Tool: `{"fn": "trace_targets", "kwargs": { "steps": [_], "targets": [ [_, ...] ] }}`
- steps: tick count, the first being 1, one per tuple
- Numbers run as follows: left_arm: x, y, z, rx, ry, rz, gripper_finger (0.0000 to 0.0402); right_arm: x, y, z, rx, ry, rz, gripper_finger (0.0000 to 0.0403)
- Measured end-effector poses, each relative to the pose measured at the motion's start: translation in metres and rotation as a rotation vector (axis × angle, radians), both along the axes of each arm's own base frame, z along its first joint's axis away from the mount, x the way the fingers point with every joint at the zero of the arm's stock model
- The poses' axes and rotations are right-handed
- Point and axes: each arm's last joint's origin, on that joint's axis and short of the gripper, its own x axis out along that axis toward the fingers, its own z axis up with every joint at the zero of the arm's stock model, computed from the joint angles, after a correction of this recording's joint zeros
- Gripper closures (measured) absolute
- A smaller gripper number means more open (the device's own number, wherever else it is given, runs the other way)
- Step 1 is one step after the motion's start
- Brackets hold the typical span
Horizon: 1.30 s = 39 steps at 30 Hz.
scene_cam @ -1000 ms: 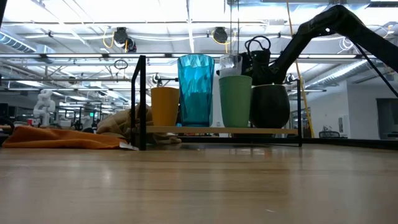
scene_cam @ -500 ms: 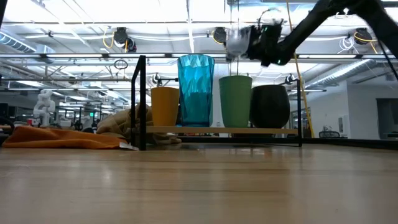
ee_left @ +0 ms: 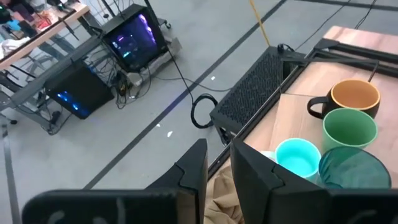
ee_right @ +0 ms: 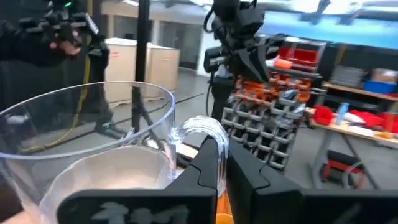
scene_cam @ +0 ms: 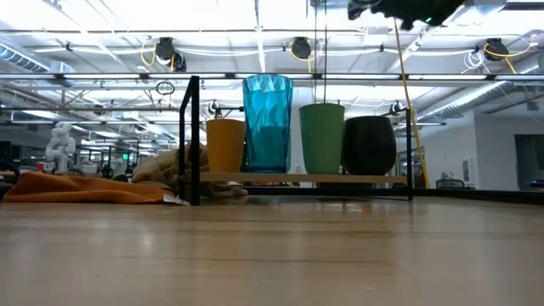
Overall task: Stack small to large cups/mugs on shelf
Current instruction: Put the transparent mug on the shelf
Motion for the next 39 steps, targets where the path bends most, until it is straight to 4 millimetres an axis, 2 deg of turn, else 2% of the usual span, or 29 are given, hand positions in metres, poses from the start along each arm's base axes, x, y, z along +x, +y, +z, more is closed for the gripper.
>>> {"fn": "trace_targets", "kwargs": {
  "steps": [4,7,11,14,19,24,39],
  "targets": [
    [-0.008,-0.002,0.004,0.005,-0.018,-0.001,0.0330,-0.034,0.031,0.008,0.036,-0.021,-0.107,0.0402],
    [-0.015,-0.005,0.006,0.015,-0.013,-0.017,0.0330,-0.057,0.056,0.002,0.059,-0.038,-0.204,0.0402],
    [-0.022,-0.007,0.009,0.030,-0.013,-0.028,0.0330,-0.077,0.090,-0.021,0.119,-0.050,-0.357,0.0402],
    [-0.025,-0.007,0.011,0.052,-0.005,-0.040,0.0330,-0.084,0.111,-0.049,0.141,-0.025,-0.477,0.0402],
    [-0.027,-0.006,0.015,0.079,-0.019,-0.041,0.0330,-0.085,0.136,-0.095,0.166,0.072,-0.628,0.0402],
    [-0.027,-0.006,0.017,0.089,-0.029,-0.047,0.0330,-0.080,0.153,-0.128,0.192,0.137,-0.636,0.0402],
    [-0.027,-0.006,0.017,0.050,-0.091,-0.011,0.0330,-0.058,0.188,-0.234,0.248,0.144,-0.450,0.0402]
  ]
}}
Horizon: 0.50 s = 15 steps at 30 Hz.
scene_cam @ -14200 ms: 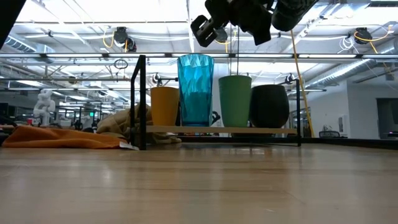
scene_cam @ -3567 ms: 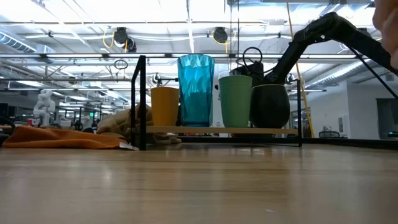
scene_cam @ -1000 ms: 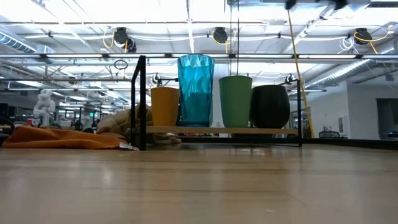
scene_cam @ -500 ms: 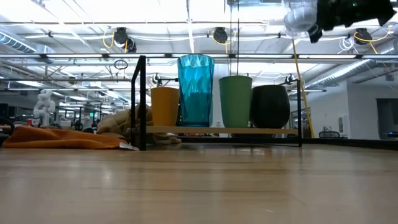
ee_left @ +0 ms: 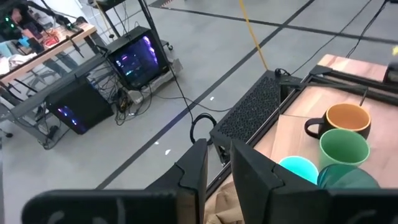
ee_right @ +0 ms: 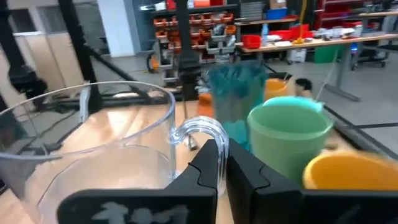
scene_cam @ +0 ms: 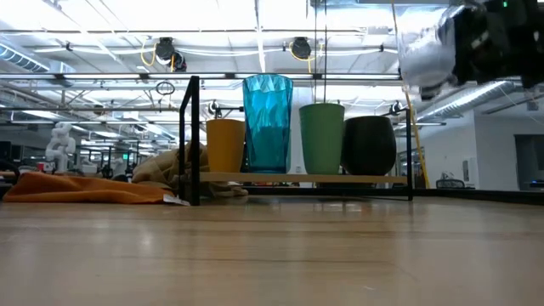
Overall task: Stack small to large cups/mugs on shelf
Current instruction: Put the transparent mug on the shelf
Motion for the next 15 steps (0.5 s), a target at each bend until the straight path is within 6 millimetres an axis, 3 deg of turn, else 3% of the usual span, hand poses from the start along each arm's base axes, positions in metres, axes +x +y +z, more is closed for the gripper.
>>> {"fn": "trace_targets", "kwargs": {
  "steps": [3,7,15],
  "targets": [
    [0.001,0.000,0.001,-0.006,-0.021,0.007,0.0330,0.002,0.006,-0.023,-0.006,-0.012,0.035,0.0402],
    [0.002,0.001,0.004,0.001,-0.059,0.007,0.0330,0.004,0.013,-0.041,-0.028,-0.047,0.056,0.0402],
    [0.004,0.001,0.007,0.012,-0.089,0.004,0.0330,0.008,0.018,-0.054,-0.037,0.051,0.048,0.0402]
  ]
}}
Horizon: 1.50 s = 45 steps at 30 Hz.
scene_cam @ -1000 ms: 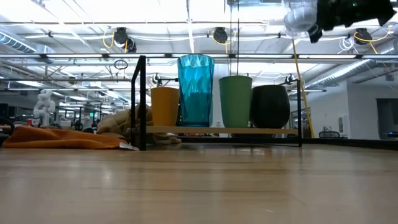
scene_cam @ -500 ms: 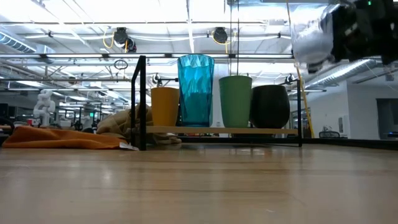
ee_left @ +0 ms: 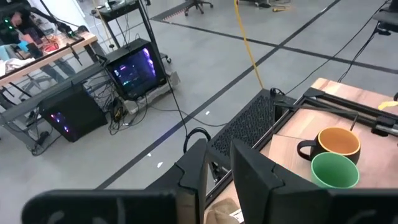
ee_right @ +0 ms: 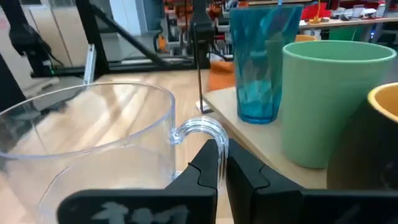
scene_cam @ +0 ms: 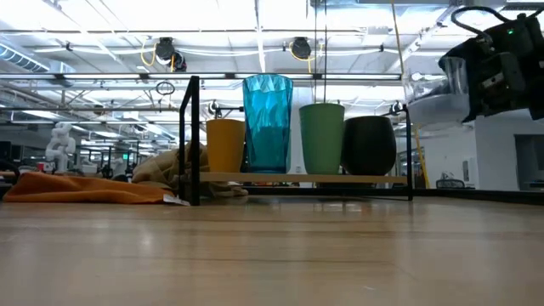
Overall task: Stack small to large cups/mugs on shelf
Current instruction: Put the transparent mug on the shelf
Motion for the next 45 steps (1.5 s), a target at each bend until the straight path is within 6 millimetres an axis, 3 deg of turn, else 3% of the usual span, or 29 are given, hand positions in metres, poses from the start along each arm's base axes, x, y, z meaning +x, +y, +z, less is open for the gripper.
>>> {"fn": "trace_targets", "kwargs": {
  "steps": [19,31,45],
  "targets": [
    [0.001,-0.003,0.001,0.011,-0.002,-0.019,0.0330,0.015,0.015,0.010,-0.004,-0.103,0.053,0.0402],
    [0.001,-0.003,0.000,0.006,0.009,-0.019,0.0330,0.032,0.029,-0.007,0.021,0.015,0.090,0.0402],
    [0.001,-0.003,-0.002,-0.021,0.001,-0.017,0.0330,0.040,0.029,-0.022,0.041,0.105,0.094,0.0402]
  ]
}}
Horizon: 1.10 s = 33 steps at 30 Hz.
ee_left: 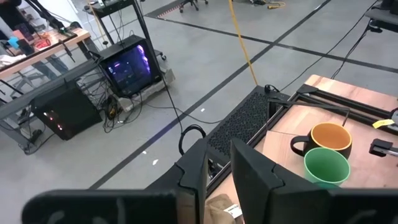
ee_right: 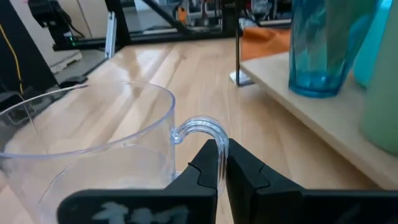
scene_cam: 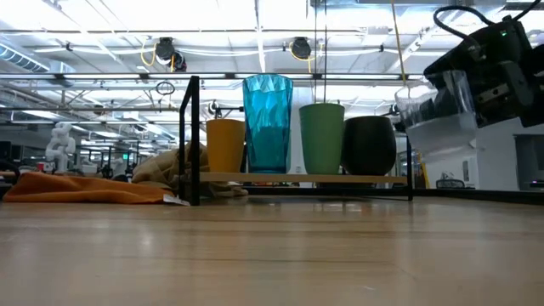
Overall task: Stack small to large cups/mugs on shelf
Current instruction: Put the transparent mug on the shelf
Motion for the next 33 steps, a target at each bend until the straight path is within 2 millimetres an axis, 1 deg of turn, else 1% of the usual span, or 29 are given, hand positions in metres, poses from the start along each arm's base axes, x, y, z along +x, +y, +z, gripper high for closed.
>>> {"fn": "trace_targets", "kwargs": {
  "steps": [10,17,22,28,33],
  "targets": [
    [0.000,0.000,0.000,-0.007,-0.005,-0.004,0.0330,0.006,0.002,-0.003,-0.028,-0.021,-0.008,0.0402],
    [0.000,0.000,0.000,-0.007,-0.005,-0.004,0.0330,0.012,0.001,0.003,-0.054,-0.135,-0.042,0.0402],
    [0.000,0.000,0.000,-0.014,-0.013,0.000,0.0330,0.015,0.003,-0.004,-0.055,-0.098,-0.055,0.0402],
    [0.000,0.000,0.000,-0.014,-0.013,0.000,0.0330,0.020,0.007,-0.005,-0.049,-0.159,-0.069,0.0402],
    [0.000,0.000,0.000,-0.014,-0.014,0.001,0.0330,0.023,0.009,-0.015,-0.034,-0.106,-0.087,0.0402]
  ]
}}
